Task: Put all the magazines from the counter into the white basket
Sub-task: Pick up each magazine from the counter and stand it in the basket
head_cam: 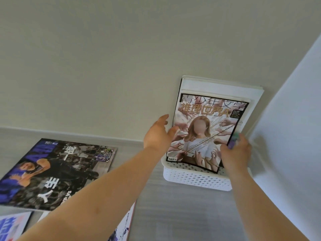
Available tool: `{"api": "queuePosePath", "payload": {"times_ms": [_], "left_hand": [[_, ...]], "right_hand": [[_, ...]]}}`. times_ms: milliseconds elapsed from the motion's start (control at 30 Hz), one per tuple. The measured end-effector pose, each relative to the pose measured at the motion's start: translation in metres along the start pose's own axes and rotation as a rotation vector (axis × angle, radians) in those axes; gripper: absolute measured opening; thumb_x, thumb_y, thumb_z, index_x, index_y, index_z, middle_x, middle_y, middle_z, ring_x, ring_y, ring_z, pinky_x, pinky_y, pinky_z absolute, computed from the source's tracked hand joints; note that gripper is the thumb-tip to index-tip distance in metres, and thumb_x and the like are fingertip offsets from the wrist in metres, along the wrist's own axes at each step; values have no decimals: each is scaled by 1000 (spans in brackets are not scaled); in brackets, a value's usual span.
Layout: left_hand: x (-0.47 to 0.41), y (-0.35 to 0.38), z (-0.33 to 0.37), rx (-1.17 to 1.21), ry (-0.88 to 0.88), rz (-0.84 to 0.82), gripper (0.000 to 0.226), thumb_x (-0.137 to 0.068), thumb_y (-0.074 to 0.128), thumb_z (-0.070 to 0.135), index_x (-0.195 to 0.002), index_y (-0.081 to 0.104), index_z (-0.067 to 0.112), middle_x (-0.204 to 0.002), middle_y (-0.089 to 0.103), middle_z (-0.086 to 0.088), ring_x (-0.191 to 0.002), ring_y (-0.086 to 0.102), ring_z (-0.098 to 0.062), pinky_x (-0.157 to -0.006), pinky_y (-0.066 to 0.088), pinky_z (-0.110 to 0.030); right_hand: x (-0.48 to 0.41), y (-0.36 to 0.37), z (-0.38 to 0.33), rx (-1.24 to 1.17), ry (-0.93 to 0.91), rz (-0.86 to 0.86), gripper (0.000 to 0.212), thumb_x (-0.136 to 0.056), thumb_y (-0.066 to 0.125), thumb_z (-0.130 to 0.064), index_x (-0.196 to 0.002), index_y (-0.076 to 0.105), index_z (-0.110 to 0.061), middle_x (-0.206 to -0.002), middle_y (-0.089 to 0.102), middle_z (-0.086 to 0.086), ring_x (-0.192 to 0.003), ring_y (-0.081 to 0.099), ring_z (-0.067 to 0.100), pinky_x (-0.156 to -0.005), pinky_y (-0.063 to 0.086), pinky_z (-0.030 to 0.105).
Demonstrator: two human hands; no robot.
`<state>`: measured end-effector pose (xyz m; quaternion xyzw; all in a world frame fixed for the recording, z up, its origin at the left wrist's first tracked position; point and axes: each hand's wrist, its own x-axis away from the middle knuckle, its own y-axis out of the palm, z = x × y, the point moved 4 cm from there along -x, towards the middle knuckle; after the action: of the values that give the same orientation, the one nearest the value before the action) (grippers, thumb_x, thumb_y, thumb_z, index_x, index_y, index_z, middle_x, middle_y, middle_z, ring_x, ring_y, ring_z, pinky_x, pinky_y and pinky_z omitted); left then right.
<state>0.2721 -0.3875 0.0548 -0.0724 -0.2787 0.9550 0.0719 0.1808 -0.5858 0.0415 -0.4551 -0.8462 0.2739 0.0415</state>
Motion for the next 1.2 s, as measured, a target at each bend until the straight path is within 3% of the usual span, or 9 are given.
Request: {"api": "queuePosePath", "payload": {"times_ms": [133,300,467,567,667,800,1033,1133,1200], "left_hand": [[36,-37,-33,114,-15,38,36,-86,54,20,-122,51,17,-114,62,0,-104,55,-14,-84,37,-20],[101,-110,-116,12,-191,95,24,-86,53,15,-109,62,15,-98,64,5,-87,55,-9,-81,39,-22],[151,-181,-195,-39,-460,213,22,-86,51,10,-105,63,6,-110,66,-15,-94,58,-24,-79,39,-29],[162,-219,-225,-109,-519,285,26,-85,54,9,-109,61,4,-119,59,-19,-104,55,-33,-85,43,-37],[160,-248,-251,-228,-598,268,41,-84,56,13,-123,50,7,-134,43,-20,-121,41,-37,-101,35,-45],[148,-271,-279,-313,-704,185,53,-83,56,22,-131,38,8,-136,41,-21,-125,36,-39,-105,31,-47],[123,-279,-295,-417,-696,83,46,-85,52,30,-126,44,10,-128,50,-20,-118,43,-36,-98,36,-45],[113,-290,-298,-274,-763,103,45,-86,54,25,-123,47,1,-122,55,-24,-108,50,-38,-91,40,-42],[110,-299,-301,10,-832,150,37,-85,57,18,-112,54,-7,-114,59,-28,-89,54,-35,-78,41,-36]], "right_hand": [[27,-10,-17,-71,-95,45,30,-72,50,2,-101,50,-5,-108,53,15,-106,50,34,-85,41,41],[107,5,-36,-106,-191,-36,45,-77,54,5,-122,46,0,-125,48,22,-118,42,34,-95,33,34],[199,68,-40,159,-343,-497,40,-83,53,-5,-122,50,-11,-138,43,9,-131,32,23,-108,22,31],[249,113,-34,334,-428,-816,49,-90,46,-26,-136,30,-26,-152,19,-4,-140,12,14,-114,11,30],[286,152,-35,463,-503,-977,55,-92,37,-39,-140,12,-33,-155,-2,-7,-142,-6,15,-113,-3,33],[313,178,-35,552,-616,-929,54,-92,31,-45,-140,8,-36,-145,-21,-12,-140,-15,17,-105,-18,32],[319,183,-30,674,-696,-855,54,-92,30,-44,-140,7,-37,-153,-14,-5,-133,-24,13,-80,-44,13],[319,185,-29,682,-685,-859,56,-91,33,-44,-140,7,-36,-153,-14,-4,-129,-26,10,-81,-43,11],[318,185,-28,680,-674,-860,58,-90,35,-45,-140,8,-35,-153,-14,-5,-127,-26,8,-81,-42,10]]}}
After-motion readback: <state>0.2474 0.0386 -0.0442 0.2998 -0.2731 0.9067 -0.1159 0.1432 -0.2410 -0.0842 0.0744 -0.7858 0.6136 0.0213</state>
